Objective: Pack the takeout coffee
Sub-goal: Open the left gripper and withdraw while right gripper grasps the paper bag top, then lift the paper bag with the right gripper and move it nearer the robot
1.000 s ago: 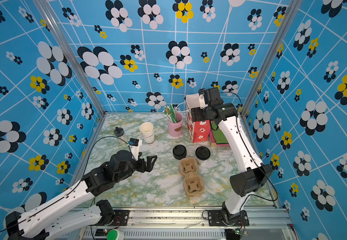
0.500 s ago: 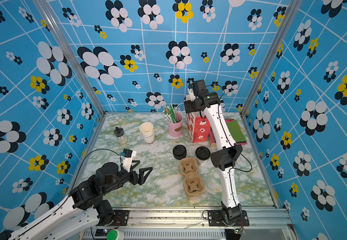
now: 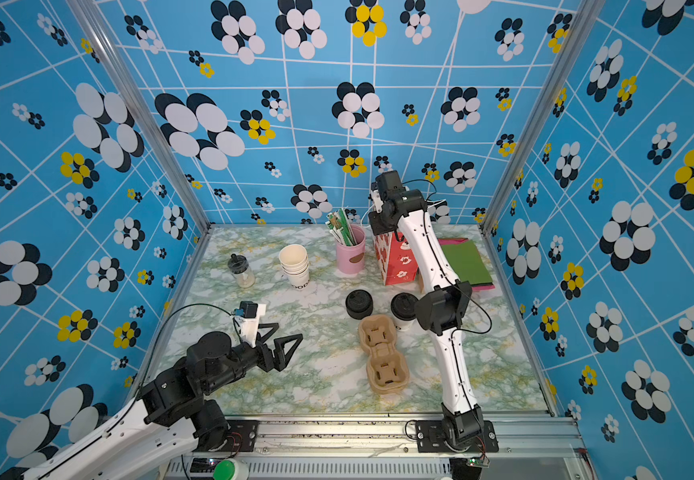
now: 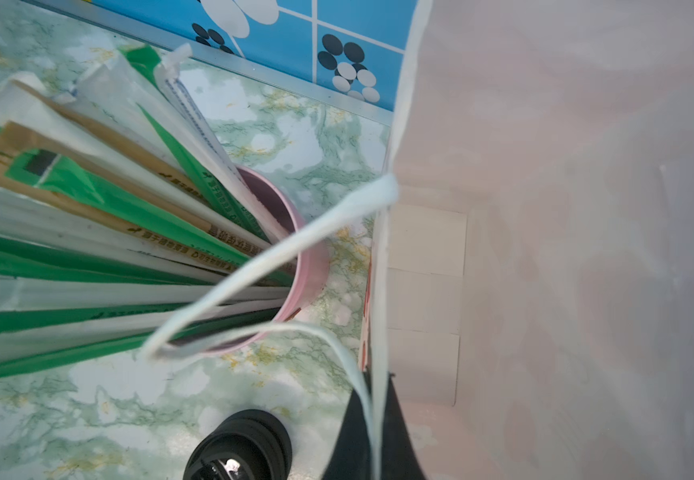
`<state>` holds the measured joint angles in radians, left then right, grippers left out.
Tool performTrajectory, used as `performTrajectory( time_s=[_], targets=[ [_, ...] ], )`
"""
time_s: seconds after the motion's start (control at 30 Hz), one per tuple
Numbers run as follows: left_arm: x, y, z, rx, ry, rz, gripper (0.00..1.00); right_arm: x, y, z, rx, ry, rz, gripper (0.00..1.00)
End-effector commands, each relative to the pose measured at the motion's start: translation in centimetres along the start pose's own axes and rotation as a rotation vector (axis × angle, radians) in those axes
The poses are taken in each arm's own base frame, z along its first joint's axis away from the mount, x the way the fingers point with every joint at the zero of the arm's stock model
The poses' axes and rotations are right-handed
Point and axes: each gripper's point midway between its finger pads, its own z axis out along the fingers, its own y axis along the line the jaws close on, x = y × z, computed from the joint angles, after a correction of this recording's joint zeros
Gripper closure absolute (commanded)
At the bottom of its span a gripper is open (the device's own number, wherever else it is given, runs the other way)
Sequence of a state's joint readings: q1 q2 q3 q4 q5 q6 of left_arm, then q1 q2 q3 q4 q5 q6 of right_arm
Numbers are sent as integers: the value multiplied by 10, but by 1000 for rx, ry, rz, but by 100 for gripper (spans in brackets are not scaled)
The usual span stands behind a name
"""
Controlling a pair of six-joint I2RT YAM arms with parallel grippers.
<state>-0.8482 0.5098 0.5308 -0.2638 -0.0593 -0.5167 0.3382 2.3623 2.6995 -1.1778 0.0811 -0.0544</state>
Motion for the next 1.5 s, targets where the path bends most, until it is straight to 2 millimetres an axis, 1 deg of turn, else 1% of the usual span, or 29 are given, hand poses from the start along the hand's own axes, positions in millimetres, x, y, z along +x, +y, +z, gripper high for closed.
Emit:
performTrajectory(
  time_s=[0.0,0.13,0.27,0.3,0.37,0.47,0.57,0.67,0.73,0.87,0.93,1.0,1.1,1.23,1.3,1.47],
  targets=[
    [-4,0,0,7,-29,-24,1,-14,-7,-20,42,-59,-37,100],
    [-5,-1,0,18,-43,-41,1,-25,-19,-50,109,-112,-72,100],
    [-6,-1,0,22,-49,-45,1,-39,-24,-93,176,-191,-109,100],
    [-7,-2,0,24,-51,-43,1,-42,-23,-103,190,-210,-122,100],
    [-7,-2,-1,26,-52,-44,1,-49,-21,-133,217,-261,-144,100],
    [-9,-2,-2,28,-60,-43,1,-54,-12,-163,253,-310,-186,100],
    [-11,-4,-3,36,-67,-40,1,-54,0,-193,276,-350,-217,100],
    [-14,-6,-6,37,-74,-31,1,-50,18,-219,264,-380,-242,100],
    [-17,-5,-8,29,-76,-22,1,-45,33,-238,248,-400,-266,100],
    [-26,-3,-15,-2,-84,-20,1,-27,68,-270,197,-418,-321,100],
    [-33,-3,-20,-12,-90,-22,1,-14,88,-289,163,-429,-356,100],
    [-40,-4,-24,-12,-100,-24,1,-2,104,-305,141,-437,-381,100],
    [-50,-4,-31,-16,-117,-33,1,18,125,-319,120,-434,-422,100],
    [-68,-1,-44,-40,-147,-32,1,43,154,-327,73,-411,-476,100],
    [-76,3,-51,-70,-163,-33,1,52,166,-328,54,-401,-491,100],
    [-96,11,-67,-134,-200,-40,1,66,194,-327,5,-387,-508,100]
  ],
)
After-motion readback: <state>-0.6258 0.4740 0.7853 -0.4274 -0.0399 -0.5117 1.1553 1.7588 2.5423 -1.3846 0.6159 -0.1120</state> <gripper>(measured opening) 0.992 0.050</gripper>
